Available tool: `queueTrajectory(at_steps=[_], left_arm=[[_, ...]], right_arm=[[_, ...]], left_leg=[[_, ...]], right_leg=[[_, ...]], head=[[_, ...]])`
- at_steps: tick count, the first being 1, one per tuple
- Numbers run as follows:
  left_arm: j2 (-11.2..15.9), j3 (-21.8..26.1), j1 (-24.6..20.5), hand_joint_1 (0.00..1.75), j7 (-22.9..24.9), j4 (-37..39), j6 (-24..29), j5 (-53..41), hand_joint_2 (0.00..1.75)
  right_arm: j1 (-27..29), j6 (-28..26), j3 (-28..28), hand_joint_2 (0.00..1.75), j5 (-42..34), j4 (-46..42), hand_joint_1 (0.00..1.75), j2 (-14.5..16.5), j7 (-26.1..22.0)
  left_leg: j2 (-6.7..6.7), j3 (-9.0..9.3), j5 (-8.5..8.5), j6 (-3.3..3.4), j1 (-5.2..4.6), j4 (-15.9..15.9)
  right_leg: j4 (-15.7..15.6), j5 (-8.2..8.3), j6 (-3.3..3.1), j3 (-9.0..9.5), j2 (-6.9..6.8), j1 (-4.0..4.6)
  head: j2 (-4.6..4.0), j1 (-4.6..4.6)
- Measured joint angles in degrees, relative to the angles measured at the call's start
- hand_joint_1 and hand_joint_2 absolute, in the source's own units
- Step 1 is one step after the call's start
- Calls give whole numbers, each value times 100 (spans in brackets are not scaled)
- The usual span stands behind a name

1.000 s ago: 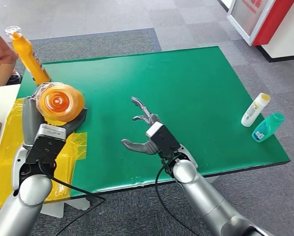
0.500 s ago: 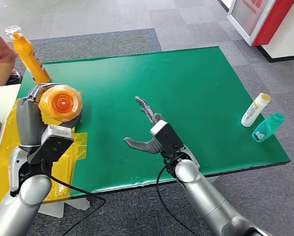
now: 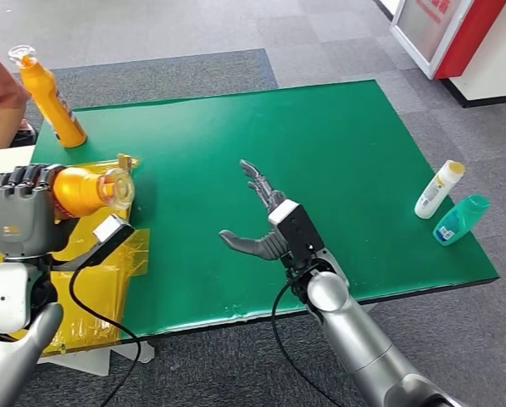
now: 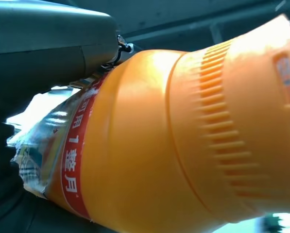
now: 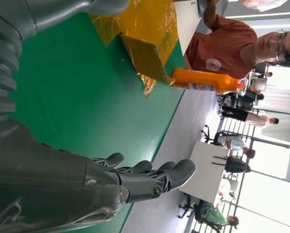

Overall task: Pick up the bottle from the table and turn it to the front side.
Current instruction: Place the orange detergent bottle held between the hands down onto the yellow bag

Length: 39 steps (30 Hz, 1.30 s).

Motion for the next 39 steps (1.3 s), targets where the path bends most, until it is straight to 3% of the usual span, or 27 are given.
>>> queueTrajectory(at_steps=[5, 9, 16, 20, 39], left_arm=[[738, -533, -89, 175, 1265, 338, -10, -70, 175], [1037, -854, -112, 175, 1299, 514, -129, -85, 175], [766, -327, -165, 175, -24, 945, -1072, 382, 175], [619, -35, -372, 175, -438, 1240, -1578, 799, 175], [464, 265, -987, 175, -959, 1902, -2253, 1805, 175]], right_arm=[[-3, 21, -47, 175, 21, -27, 0, 0, 17], [-4, 28, -61, 175, 30, -30, 0, 0, 26], [4, 127, -73, 175, 129, -124, 0, 0, 127], [-1, 209, -74, 175, 193, -156, 0, 2, 156], [-48, 345, -70, 175, 349, -172, 0, 55, 179]], left_leg=[[3, -1, 0, -1, 1, 0], [3, -2, 0, 0, -1, 0], [2, -2, 0, 0, -2, 1], [2, -2, 2, -2, 0, 1], [1, -4, 3, -3, 0, 1]], right_leg=[[0, -1, -1, -3, 1, 2], [-1, -1, -1, -2, 1, 0], [-2, 2, 0, -2, 1, -3], [-1, 4, -3, -3, 1, 0], [0, 5, -3, -2, 1, 0]], head=[[0, -1], [0, -1], [0, -1], [0, -1], [0, 0]])
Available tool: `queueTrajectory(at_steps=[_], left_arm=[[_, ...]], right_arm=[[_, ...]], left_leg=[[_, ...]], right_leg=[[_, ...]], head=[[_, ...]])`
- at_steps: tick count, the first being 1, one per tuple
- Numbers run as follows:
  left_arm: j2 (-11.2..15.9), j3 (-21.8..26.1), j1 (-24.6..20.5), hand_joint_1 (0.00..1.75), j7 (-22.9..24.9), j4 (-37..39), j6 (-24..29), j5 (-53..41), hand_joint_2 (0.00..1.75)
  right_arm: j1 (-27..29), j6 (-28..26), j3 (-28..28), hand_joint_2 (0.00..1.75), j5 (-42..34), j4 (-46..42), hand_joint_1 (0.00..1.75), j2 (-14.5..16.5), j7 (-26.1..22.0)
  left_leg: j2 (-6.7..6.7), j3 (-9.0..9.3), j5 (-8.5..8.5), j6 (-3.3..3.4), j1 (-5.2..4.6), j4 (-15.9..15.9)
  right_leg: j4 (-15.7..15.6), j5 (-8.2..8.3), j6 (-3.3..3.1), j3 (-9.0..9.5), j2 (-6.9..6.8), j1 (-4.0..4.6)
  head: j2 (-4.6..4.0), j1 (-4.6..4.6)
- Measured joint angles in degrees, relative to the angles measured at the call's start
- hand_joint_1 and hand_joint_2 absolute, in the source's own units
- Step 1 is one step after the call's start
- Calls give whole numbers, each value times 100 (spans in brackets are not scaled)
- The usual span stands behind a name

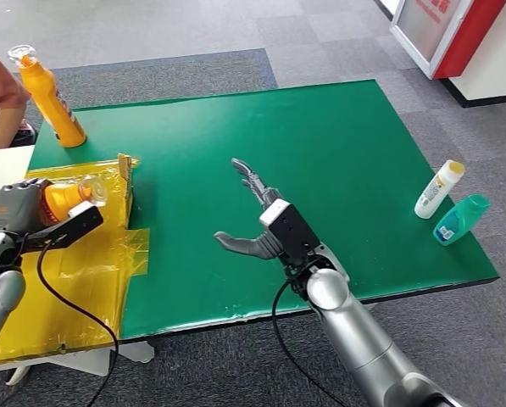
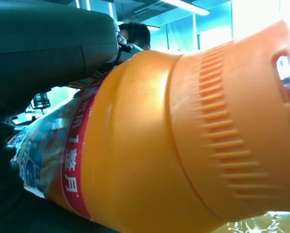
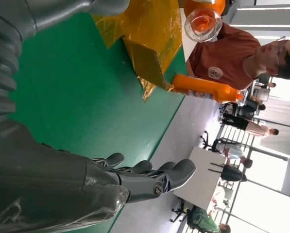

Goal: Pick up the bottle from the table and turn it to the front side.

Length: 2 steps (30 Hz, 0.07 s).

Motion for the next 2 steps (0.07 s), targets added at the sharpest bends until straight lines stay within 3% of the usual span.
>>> queueTrajectory(at_steps=[2], left_arm=[[1, 2, -23, 175, -7, 20, -5, 7, 175]], right_arm=[[-5, 1, 1, 175, 2, 0, 0, 4, 0]], left_leg=[[0, 0, 0, 0, 0, 0]], right_leg=[[0, 0, 0, 0, 0, 0]], head=[[0, 1]])
